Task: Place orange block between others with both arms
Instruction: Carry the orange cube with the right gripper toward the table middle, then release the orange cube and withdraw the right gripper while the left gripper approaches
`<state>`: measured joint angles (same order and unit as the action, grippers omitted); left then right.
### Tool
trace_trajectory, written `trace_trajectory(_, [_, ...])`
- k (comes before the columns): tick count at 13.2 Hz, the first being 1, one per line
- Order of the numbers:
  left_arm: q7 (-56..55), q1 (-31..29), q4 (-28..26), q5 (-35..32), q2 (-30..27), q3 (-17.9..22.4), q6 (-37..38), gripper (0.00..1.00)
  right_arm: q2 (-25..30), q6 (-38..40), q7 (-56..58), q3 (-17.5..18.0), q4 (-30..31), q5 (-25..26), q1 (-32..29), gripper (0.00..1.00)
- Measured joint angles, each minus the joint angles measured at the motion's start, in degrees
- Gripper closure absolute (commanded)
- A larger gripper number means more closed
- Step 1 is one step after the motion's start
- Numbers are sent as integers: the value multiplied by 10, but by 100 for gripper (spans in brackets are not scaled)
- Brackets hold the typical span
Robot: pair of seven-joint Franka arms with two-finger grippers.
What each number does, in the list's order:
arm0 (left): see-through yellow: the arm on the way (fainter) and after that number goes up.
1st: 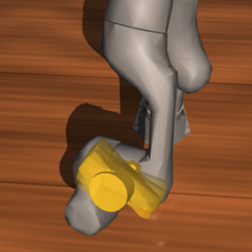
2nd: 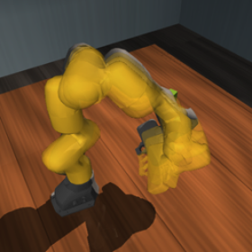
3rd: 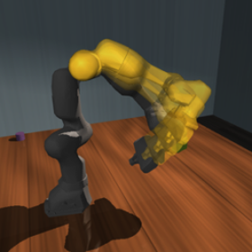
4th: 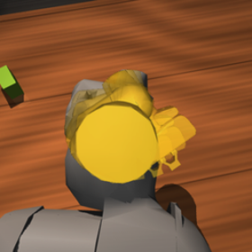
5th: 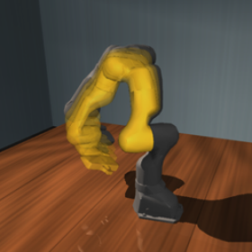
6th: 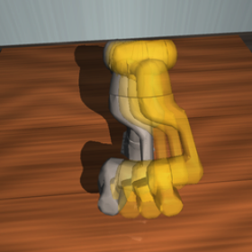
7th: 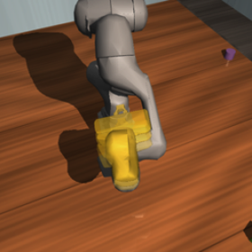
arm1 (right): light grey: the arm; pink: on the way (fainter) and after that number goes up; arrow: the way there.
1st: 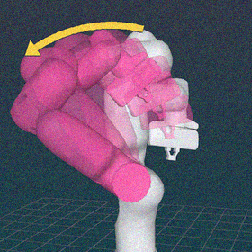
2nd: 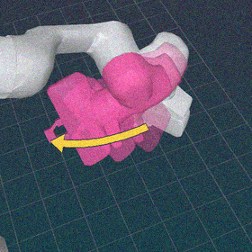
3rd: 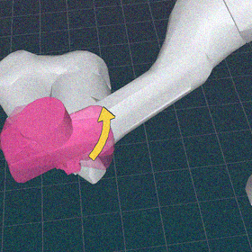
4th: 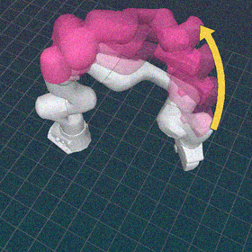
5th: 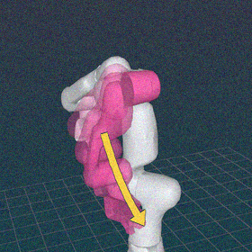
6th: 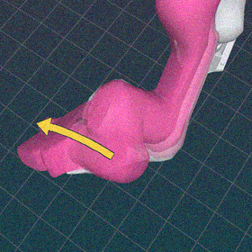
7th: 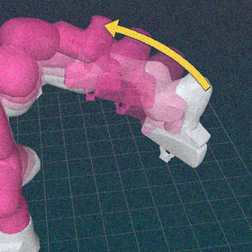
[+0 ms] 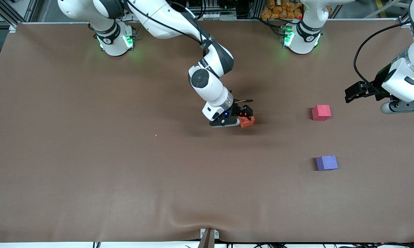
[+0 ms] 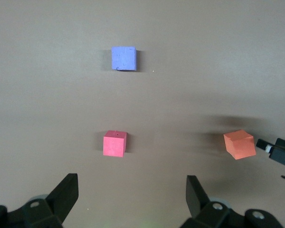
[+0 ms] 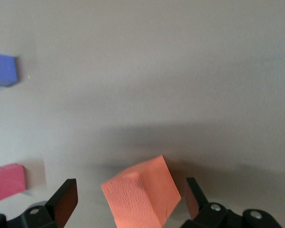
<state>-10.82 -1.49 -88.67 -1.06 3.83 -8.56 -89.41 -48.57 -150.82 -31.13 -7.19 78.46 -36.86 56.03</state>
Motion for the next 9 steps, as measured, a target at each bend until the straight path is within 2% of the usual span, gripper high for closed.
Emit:
trace_trajectory(2, [0, 0, 0, 0, 0, 0, 0, 0, 10, 0, 0, -1, -6, 0, -17, 0])
trace_trajectory(4, [0, 0, 0, 0, 0, 0, 0, 0, 32, 34, 0, -2, -8, 0, -39, 0])
trace_trajectory(9, [0, 4, 0, 0, 6, -1, -5, 0, 130, 307, 1, -8, -14, 9, -144, 0])
